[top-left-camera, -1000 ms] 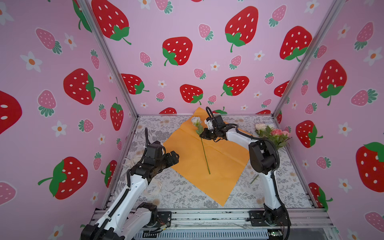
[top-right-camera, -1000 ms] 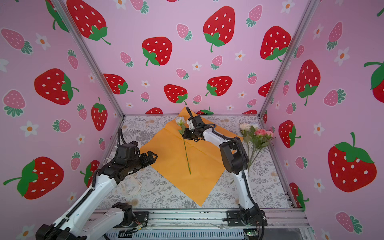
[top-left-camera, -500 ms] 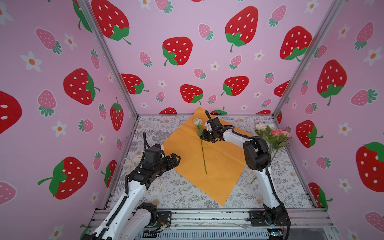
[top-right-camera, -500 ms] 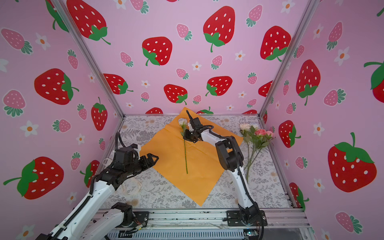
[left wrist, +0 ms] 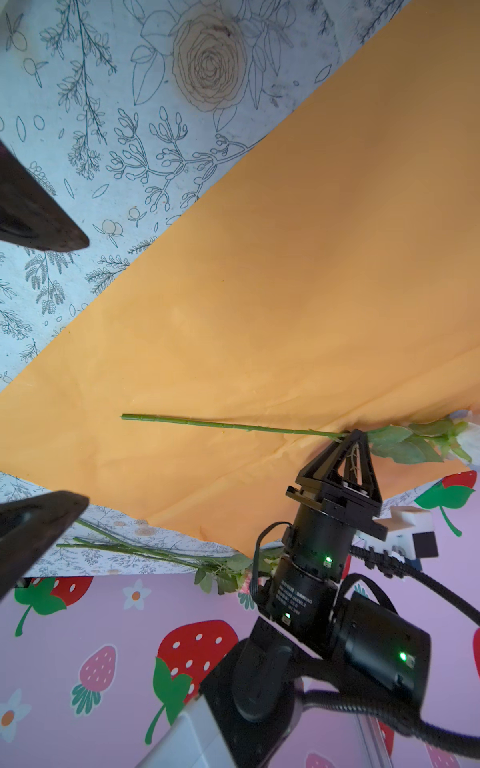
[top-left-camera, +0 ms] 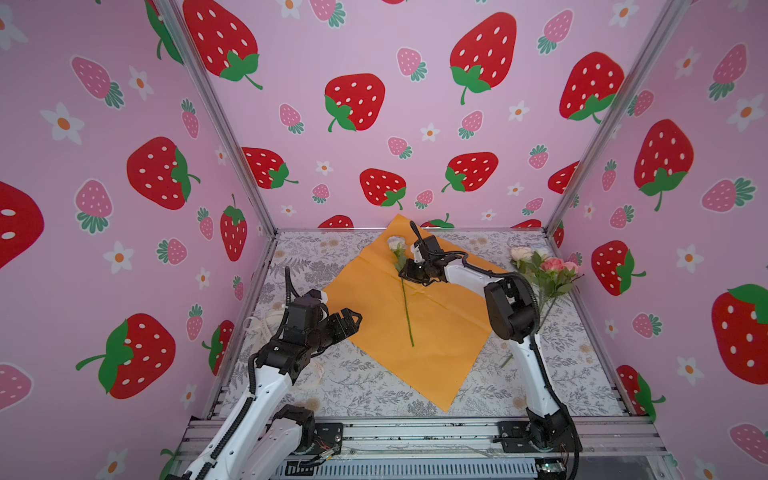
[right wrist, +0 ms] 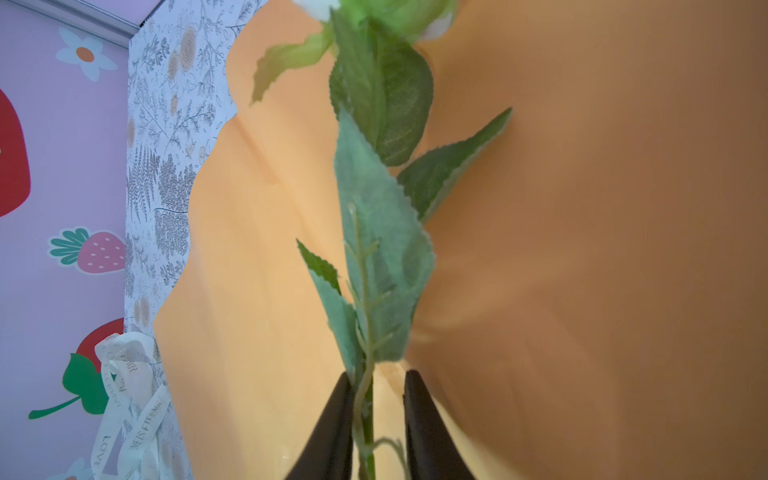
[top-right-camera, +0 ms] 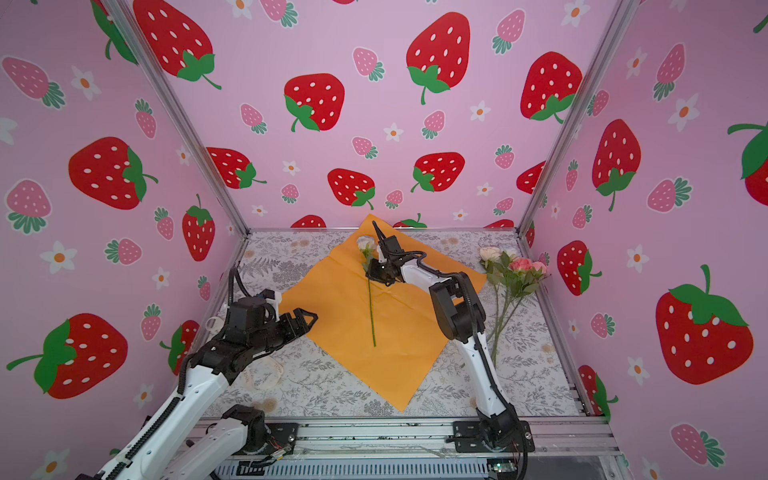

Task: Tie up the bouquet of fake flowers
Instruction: 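Carry the white rose over the orange paper and lay it down with the right gripper, then release the rose and return the right gripper to grasp another white rose stem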

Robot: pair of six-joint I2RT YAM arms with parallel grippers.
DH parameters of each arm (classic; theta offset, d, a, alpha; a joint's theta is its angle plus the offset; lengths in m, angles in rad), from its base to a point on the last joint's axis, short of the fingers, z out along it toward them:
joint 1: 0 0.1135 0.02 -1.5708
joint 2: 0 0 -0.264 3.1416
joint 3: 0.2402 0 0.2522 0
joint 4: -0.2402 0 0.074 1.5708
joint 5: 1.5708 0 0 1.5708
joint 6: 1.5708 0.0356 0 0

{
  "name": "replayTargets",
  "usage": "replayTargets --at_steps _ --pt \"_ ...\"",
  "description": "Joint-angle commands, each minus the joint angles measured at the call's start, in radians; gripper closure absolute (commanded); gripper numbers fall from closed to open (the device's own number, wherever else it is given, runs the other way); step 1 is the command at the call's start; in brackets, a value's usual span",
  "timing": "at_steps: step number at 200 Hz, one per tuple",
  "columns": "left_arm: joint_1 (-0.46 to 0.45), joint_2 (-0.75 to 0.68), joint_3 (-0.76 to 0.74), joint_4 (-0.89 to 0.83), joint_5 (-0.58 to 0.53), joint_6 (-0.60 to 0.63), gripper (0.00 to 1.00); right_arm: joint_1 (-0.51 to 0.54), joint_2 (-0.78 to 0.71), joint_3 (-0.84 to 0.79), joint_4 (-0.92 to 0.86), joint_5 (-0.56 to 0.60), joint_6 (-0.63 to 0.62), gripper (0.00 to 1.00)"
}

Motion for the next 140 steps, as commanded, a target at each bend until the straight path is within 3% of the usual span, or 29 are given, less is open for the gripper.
replayTargets --at_steps 1,27,62,115,140 --pt "0.005 -0.012 -0.014 0.026 0.032 -0.023 0.09 0.0 -0.01 0.066 -0.01 -0.009 -0.018 0.71" --pt "0.005 -0.012 -0.01 0.02 0.032 -0.026 0.09 -0.015 -0.047 0.08 -0.042 -0.009 -0.045 0.59" --pt "0.005 0.011 -0.008 0.045 0.078 -0.022 0.09 -0.047 -0.172 0.008 -0.073 0.023 -0.118 0.55" --pt "-0.023 0.11 -0.004 0.147 0.178 -0.025 0.09 -0.205 -0.531 -0.432 0.064 0.119 -0.133 0.55" --pt "-0.049 0.149 0.0 0.166 0.15 -0.035 0.09 -0.262 -0.653 -0.608 0.195 0.029 -0.165 0.59"
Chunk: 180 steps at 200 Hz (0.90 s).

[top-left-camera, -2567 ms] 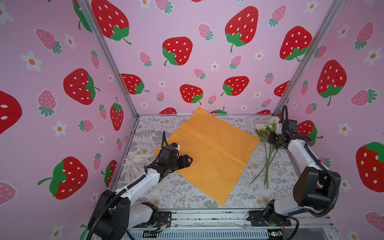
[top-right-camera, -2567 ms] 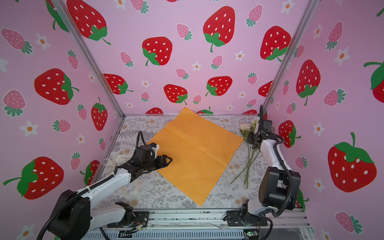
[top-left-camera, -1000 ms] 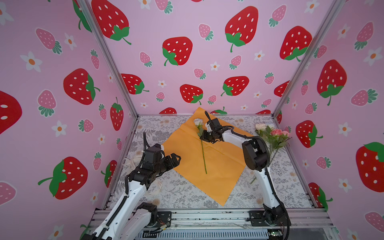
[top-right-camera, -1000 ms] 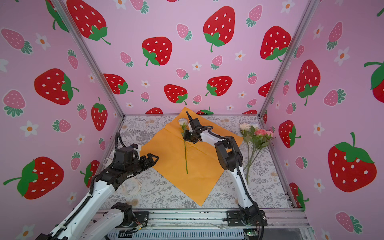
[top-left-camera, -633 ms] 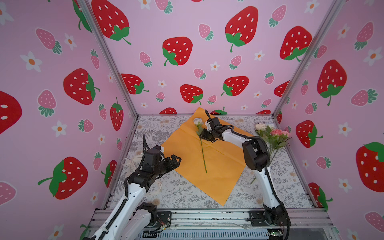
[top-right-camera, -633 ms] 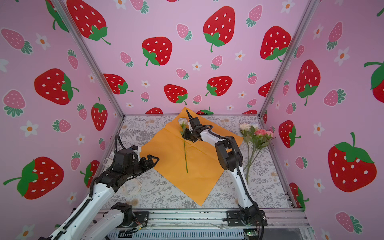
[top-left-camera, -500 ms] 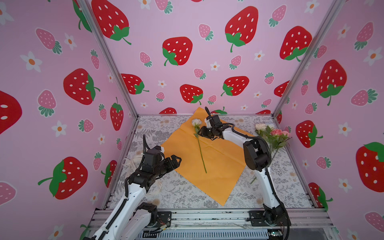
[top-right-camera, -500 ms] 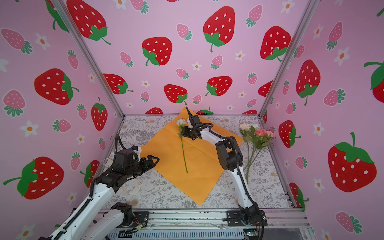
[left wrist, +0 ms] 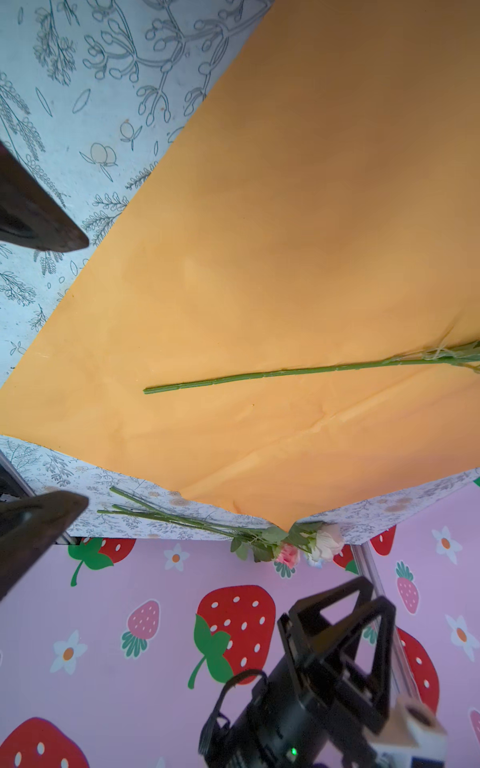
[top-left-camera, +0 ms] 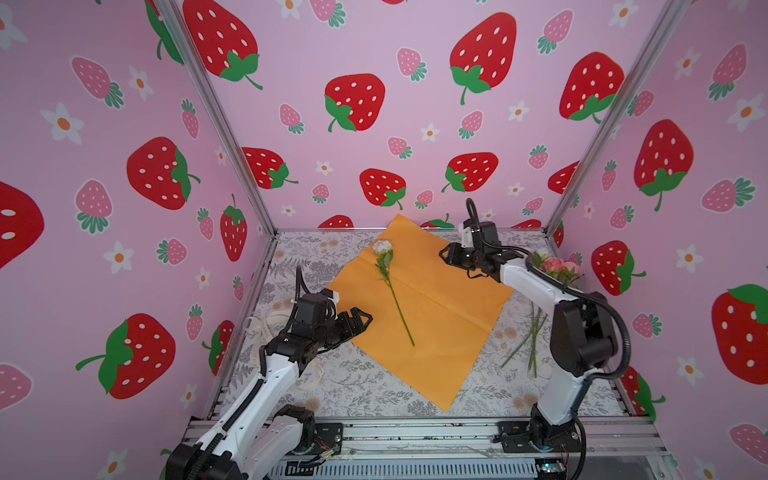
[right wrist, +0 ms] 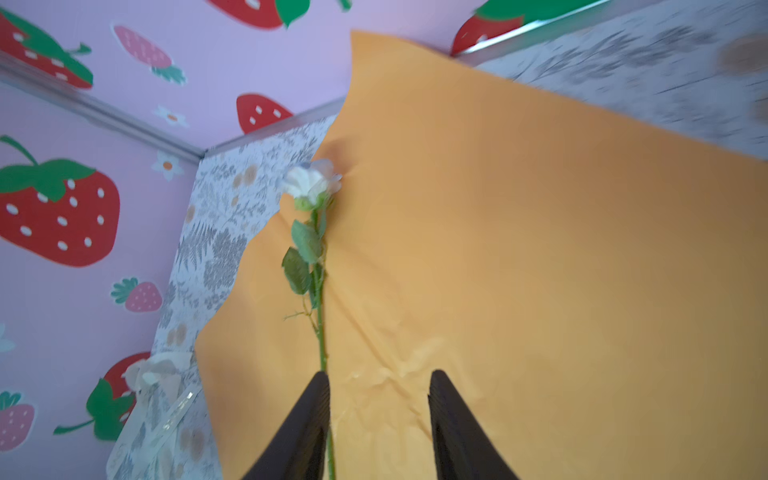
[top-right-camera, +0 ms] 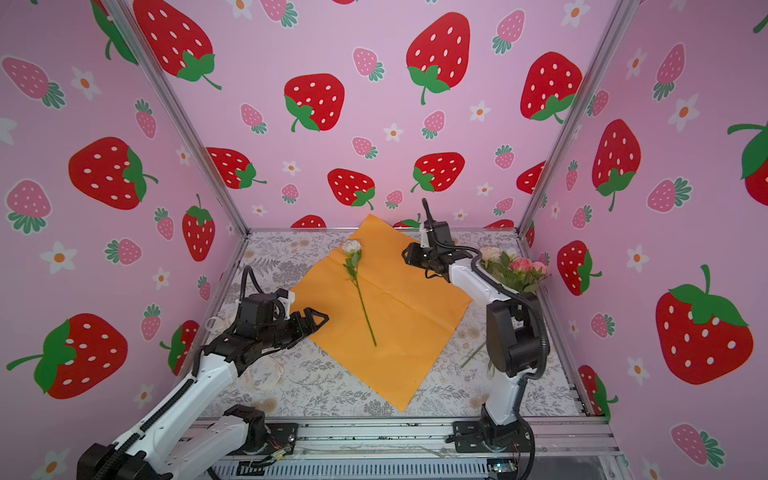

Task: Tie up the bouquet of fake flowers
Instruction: 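Release the rose and return the right gripper to grasp another white rose stem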

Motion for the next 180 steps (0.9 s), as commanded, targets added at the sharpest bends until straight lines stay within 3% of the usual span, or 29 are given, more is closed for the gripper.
replayTargets --at_steps 1,24,63,85,124,180 --pt "-0.023 0.022 0.013 0.05 0.01 -0.013 0.09 -0.043 -0.072 -0.13 0.125 -0.043 -0.036 0.59" --pt "-0.029 0.041 0.013 0.069 -0.019 -0.037 0.09 0.02 -0.045 -0.101 0.063 -0.099 -0.1 0.62" --pt "-0.045 0.084 0.035 0.06 -0.016 -0.04 0.11 0.144 0.026 -0.043 0.011 0.013 -0.119 0.62" --pt "-0.063 0.099 0.042 0.064 -0.007 -0.035 0.11 0.133 0.02 -0.053 -0.043 0.132 -0.119 0.61" --pt "-0.152 0.178 0.09 0.092 -0.017 -0.018 0.09 -0.063 -0.113 -0.222 -0.063 0.184 -0.161 0.61" --pt "-0.354 0.405 0.261 0.143 -0.076 0.008 0.07 -0.488 -0.31 -0.46 -0.095 0.129 -0.251 0.62"
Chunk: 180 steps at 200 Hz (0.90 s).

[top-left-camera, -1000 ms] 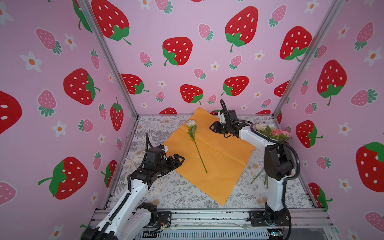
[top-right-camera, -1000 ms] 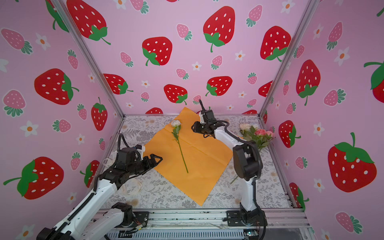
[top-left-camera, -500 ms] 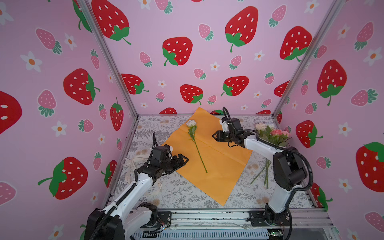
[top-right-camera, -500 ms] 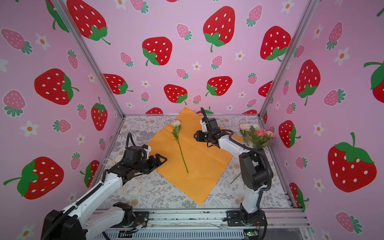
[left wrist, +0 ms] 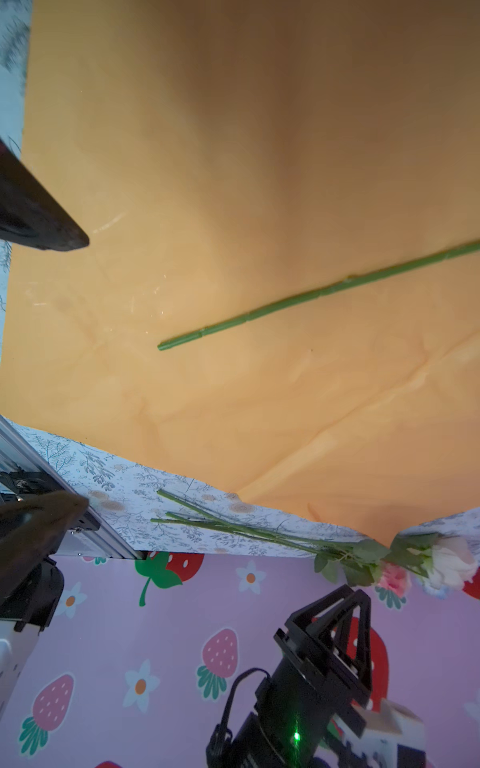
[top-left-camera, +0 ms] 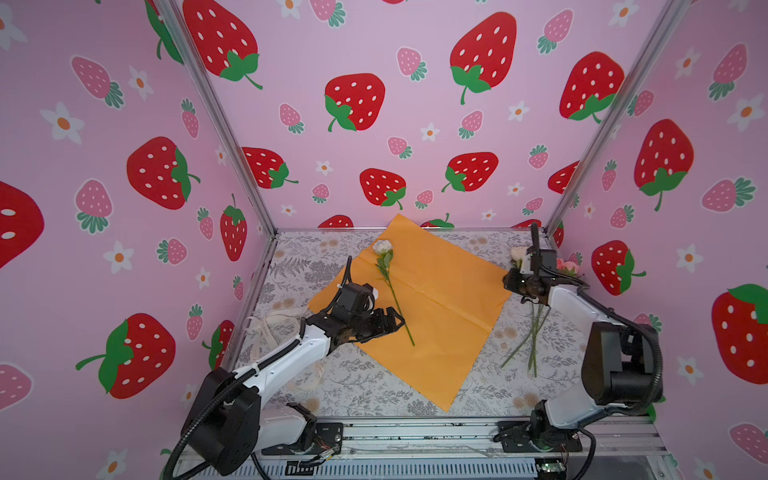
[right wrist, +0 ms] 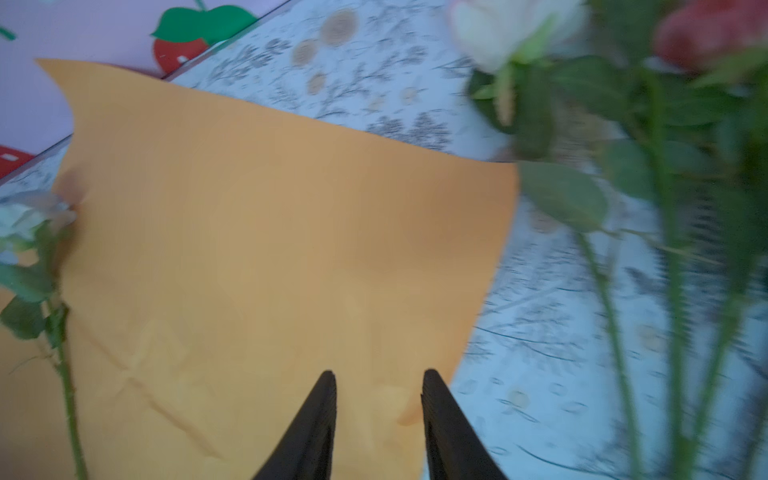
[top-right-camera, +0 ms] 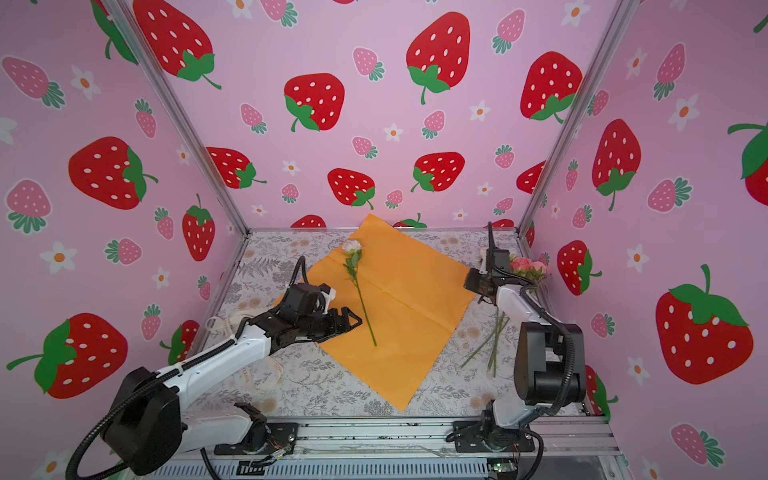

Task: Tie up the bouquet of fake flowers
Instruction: 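Release the rose and return the right gripper to grasp another white rose stem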

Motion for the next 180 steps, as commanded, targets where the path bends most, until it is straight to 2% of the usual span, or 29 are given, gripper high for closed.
replayTargets --at_steps 1,17,39,147,164,180 --pt "-0.068 0.065 0.094 0.036 -0.04 0.03 0.07 -0.11 -0.068 -0.074 -0.049 -0.014 -0.059 0.62" --pt "-0.107 0.111 0.126 0.038 -0.05 0.038 0.07 -0.173 -0.092 -0.115 -0.036 -0.038 -0.098 0.62" --pt "-0.131 0.156 0.141 0.068 -0.026 0.033 0.06 -0.179 -0.042 -0.075 -0.096 0.005 -0.157 0.62" --pt "-0.128 0.169 0.134 0.055 -0.026 0.064 0.06 -0.179 0.239 0.047 -0.1 0.069 -0.236 0.62" --pt "-0.125 0.173 0.131 0.058 -0.025 0.063 0.06 -0.177 0.267 0.05 -0.108 0.057 -0.244 0.63" --pt "-0.122 0.175 0.131 0.057 -0.02 0.064 0.06 -0.172 0.279 0.047 -0.109 0.061 -0.252 0.68"
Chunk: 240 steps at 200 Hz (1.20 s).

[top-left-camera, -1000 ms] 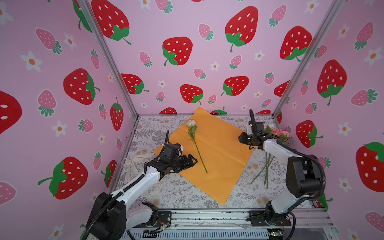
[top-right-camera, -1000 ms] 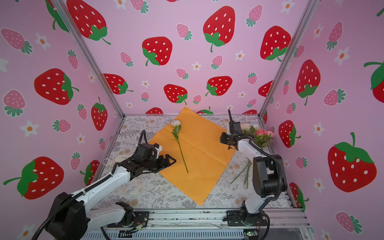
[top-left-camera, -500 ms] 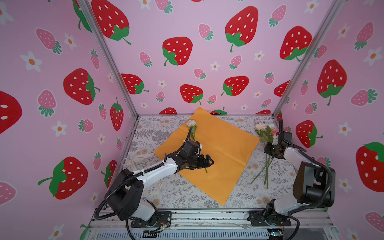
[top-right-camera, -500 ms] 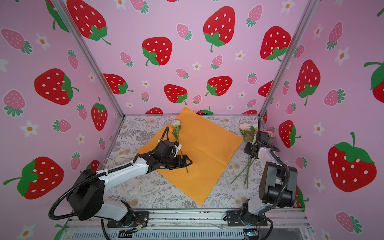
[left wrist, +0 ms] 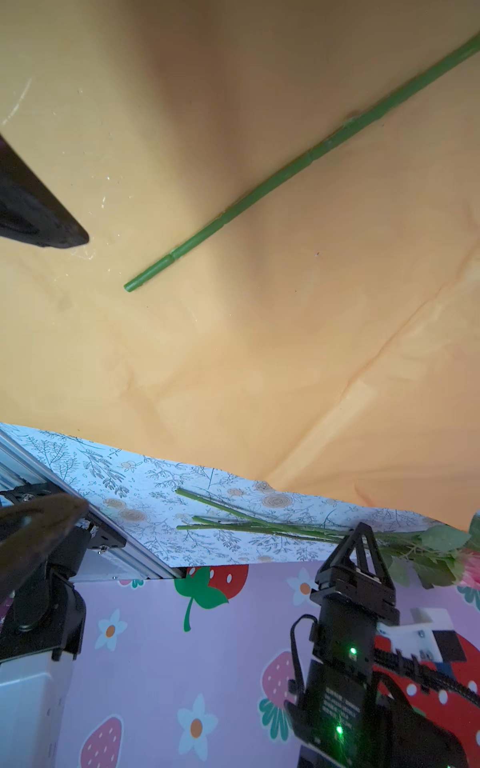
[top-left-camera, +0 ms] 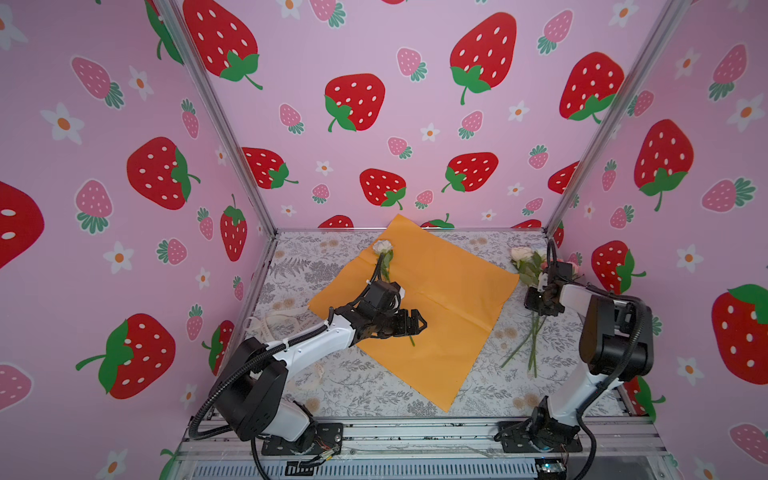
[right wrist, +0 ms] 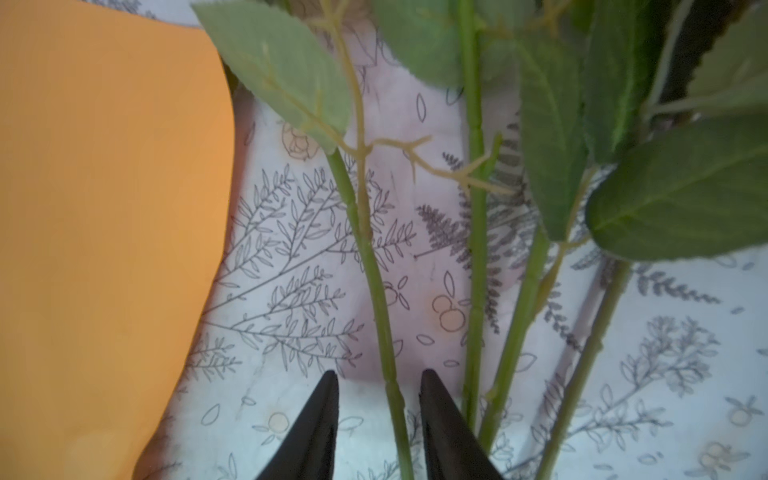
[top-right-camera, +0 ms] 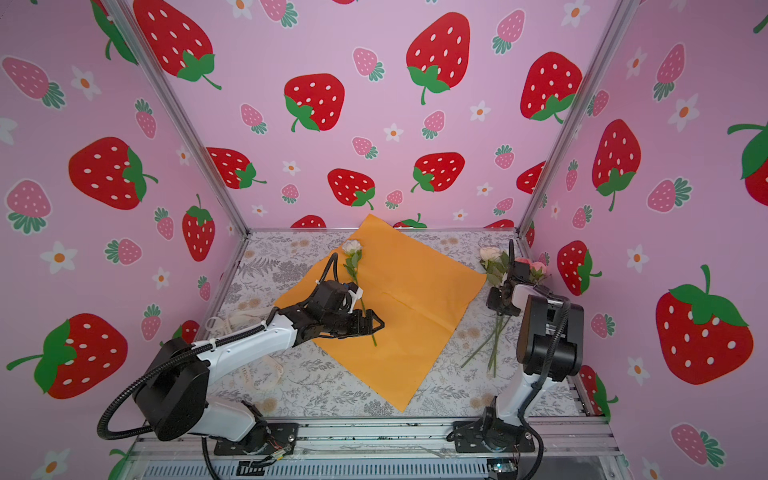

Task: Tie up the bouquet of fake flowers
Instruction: 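Release the rose and return the right gripper to grasp another white rose stem, then lay the second white rose beside the first on the paper with the right gripper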

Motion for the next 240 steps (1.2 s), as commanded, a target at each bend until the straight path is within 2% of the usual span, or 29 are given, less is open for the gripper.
replayTargets --at_steps 1,30,60,76,89,124,154,172,195,210,230,240 --pt "0.007 0.005 0.024 0.002 0.002 0.014 0.06 0.009 0.036 0.004 -0.035 0.008 -0.042 0.69" --pt "0.011 0.002 0.024 -0.001 0.005 0.013 0.06 0.01 0.01 0.001 -0.035 -0.004 -0.045 0.84" --pt "0.013 -0.013 0.016 -0.001 0.007 0.009 0.06 0.008 -0.095 -0.01 -0.017 -0.072 -0.06 0.99" --pt "0.012 -0.017 0.014 0.002 0.007 0.006 0.06 -0.003 -0.164 -0.033 -0.001 -0.107 -0.061 1.0" --pt "0.013 -0.018 0.016 0.001 0.009 0.007 0.06 -0.017 -0.224 -0.077 0.044 -0.194 -0.051 1.0" --pt "0.013 -0.031 0.027 -0.016 0.004 0.013 0.06 -0.045 -0.406 -0.263 0.303 -0.414 0.007 1.0" --pt "0.012 -0.059 0.013 -0.022 -0.006 0.01 0.06 -0.045 -0.514 -0.439 0.596 -0.59 0.075 1.0" --pt "0.012 -0.071 0.007 -0.033 -0.012 0.01 0.06 -0.045 -0.539 -0.477 0.669 -0.631 0.128 0.99" --pt "0.012 -0.107 -0.006 -0.054 -0.056 0.007 0.07 -0.029 -0.514 -0.426 0.632 -0.697 0.179 1.0" --pt "0.014 -0.159 -0.024 -0.089 -0.159 -0.006 0.06 0.023 -0.456 -0.321 0.479 -0.699 0.166 1.0" --pt "0.038 -0.258 -0.066 -0.151 -0.33 -0.059 0.05 0.163 -0.354 -0.177 0.305 -0.581 0.137 1.0" --pt "0.08 -0.309 -0.094 -0.181 -0.357 -0.113 0.04 0.249 -0.301 -0.109 0.252 -0.503 0.144 1.0"
